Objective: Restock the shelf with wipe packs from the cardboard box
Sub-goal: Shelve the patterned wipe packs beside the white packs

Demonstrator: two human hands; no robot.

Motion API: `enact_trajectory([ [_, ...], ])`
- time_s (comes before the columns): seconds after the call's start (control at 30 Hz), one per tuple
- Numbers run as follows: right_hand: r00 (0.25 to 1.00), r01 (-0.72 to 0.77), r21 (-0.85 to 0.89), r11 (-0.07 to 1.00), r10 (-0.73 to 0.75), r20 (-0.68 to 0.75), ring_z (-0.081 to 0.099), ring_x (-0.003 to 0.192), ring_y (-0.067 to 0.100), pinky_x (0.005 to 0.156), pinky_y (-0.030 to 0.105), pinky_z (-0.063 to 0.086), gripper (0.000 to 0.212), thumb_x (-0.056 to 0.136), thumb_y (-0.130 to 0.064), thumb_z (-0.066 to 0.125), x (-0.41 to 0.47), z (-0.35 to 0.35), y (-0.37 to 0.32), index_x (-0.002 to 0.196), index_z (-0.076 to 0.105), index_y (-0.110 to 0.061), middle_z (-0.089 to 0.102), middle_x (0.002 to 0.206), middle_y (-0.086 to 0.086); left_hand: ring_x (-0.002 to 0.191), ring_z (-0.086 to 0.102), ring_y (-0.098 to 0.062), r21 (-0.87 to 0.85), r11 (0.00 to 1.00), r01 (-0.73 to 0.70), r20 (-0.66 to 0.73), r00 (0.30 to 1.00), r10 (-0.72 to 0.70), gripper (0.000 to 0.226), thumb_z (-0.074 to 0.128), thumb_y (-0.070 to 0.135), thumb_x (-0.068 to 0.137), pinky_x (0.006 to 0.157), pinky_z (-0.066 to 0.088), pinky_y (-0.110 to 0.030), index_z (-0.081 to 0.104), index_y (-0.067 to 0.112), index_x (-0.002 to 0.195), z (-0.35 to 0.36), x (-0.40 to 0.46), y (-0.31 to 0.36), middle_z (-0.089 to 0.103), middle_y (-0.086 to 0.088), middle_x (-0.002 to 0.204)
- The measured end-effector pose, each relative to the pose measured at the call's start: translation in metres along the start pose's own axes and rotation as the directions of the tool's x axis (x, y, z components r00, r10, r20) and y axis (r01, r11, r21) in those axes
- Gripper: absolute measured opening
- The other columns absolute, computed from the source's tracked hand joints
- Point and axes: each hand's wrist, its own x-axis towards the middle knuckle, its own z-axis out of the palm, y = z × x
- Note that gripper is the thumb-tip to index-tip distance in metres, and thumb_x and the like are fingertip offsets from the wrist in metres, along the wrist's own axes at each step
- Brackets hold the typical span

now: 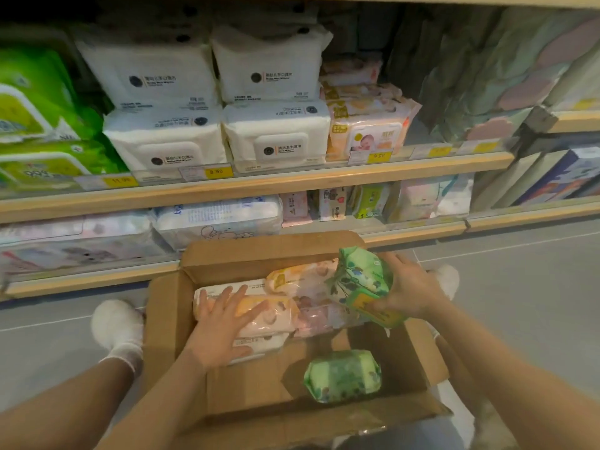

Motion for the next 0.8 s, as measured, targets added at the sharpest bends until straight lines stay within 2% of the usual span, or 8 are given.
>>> enact_trajectory([
  [0.07,1.000,0.003,0.004,1.000,-0.003,0.008,0.051,0.108,0.019,0.083,0.036,0.049,0.101,0.052,-0.058,0.078,0.002,0.001,0.001,0.137,0.032,-0.028,0.049,0.125,-0.003,0.112,0.056,-0.036,0.007,0.999,-0.034,-0.024,0.999,0.034,0.111,0.081,0.053,0.055,0.096,0.027,-0.067,0.018,0.043,0.146,0.001,0.009,-0.002,0.055,-0.013,0.128],
  [0.13,1.000,0.007,0.006,1.000,-0.007,0.016,0.052,0.108,0.020,0.083,0.035,0.049,0.102,0.052,-0.057,0.078,0.002,-0.001,0.001,0.138,0.031,-0.028,0.049,0.125,-0.002,0.094,0.060,-0.031,-0.027,0.999,-0.043,-0.053,0.998,0.042,0.122,0.086,0.042,0.051,0.084,0.045,-0.059,0.011,0.043,0.147,-0.003,0.014,-0.003,0.061,-0.008,0.111],
  [0.27,1.000,0.026,-0.007,1.000,-0.026,0.008,0.053,0.105,0.018,0.078,0.031,0.048,0.101,0.053,-0.054,0.079,-0.002,-0.017,0.004,0.138,0.030,-0.030,0.052,0.122,-0.003,0.080,0.060,-0.027,-0.012,0.996,-0.084,-0.117,0.990,0.082,0.123,0.086,0.038,0.047,0.070,0.050,-0.050,0.011,0.045,0.144,-0.024,0.012,-0.001,0.061,-0.004,0.095],
  [0.43,0.996,0.039,-0.113,0.993,-0.048,-0.073,0.052,0.109,0.018,0.082,0.031,0.046,0.105,0.053,-0.060,0.077,-0.008,-0.066,0.019,0.141,0.027,-0.029,0.050,0.126,-0.005,0.075,0.061,-0.020,0.036,0.997,-0.063,-0.328,0.942,0.071,0.119,0.082,0.051,0.047,0.063,0.050,-0.040,0.015,0.045,0.145,-0.089,0.021,-0.002,0.060,0.001,0.089],
  [0.5,0.989,0.038,-0.151,0.988,-0.058,-0.133,0.051,0.108,0.016,0.081,0.030,0.046,0.105,0.052,-0.062,0.076,-0.010,-0.089,0.028,0.140,0.028,-0.031,0.050,0.126,-0.006,0.078,0.061,-0.020,0.011,0.999,-0.038,-0.376,0.926,0.039,0.114,0.079,0.054,0.054,0.065,0.050,-0.039,0.012,0.046,0.145,-0.127,0.030,0.000,0.060,0.001,0.091],
  [0.6,0.973,0.029,-0.210,0.977,-0.075,-0.216,0.049,0.106,0.015,0.084,0.030,0.044,0.103,0.051,-0.066,0.074,-0.009,-0.126,0.043,0.137,0.028,-0.035,0.049,0.123,-0.008,0.099,0.057,-0.026,-0.040,0.999,-0.019,-0.434,0.901,0.000,0.095,0.065,0.054,0.074,0.080,0.045,-0.044,-0.001,0.055,0.142,-0.182,0.053,0.002,0.057,-0.004,0.112],
  [0.67,0.961,0.022,-0.242,0.970,-0.087,-0.263,0.048,0.108,0.017,0.087,0.032,0.044,0.104,0.051,-0.066,0.074,-0.005,-0.151,0.054,0.138,0.027,-0.034,0.048,0.124,-0.008,0.111,0.051,-0.027,-0.064,0.998,-0.016,-0.487,0.873,-0.018,0.090,0.059,0.053,0.079,0.087,0.040,-0.045,-0.007,0.059,0.139,-0.219,0.072,0.006,0.051,-0.005,0.123],
  [0.8,0.932,-0.015,-0.256,0.966,-0.080,-0.355,0.047,0.114,0.020,0.091,0.033,0.044,0.106,0.052,-0.066,0.073,0.008,-0.189,0.075,0.141,0.027,-0.031,0.046,0.130,-0.006,0.107,0.048,-0.027,-0.014,0.998,-0.053,-0.633,0.773,0.032,0.090,0.057,0.052,0.080,0.085,0.036,-0.042,-0.014,0.060,0.136,-0.293,0.110,0.020,0.048,-0.005,0.121],
])
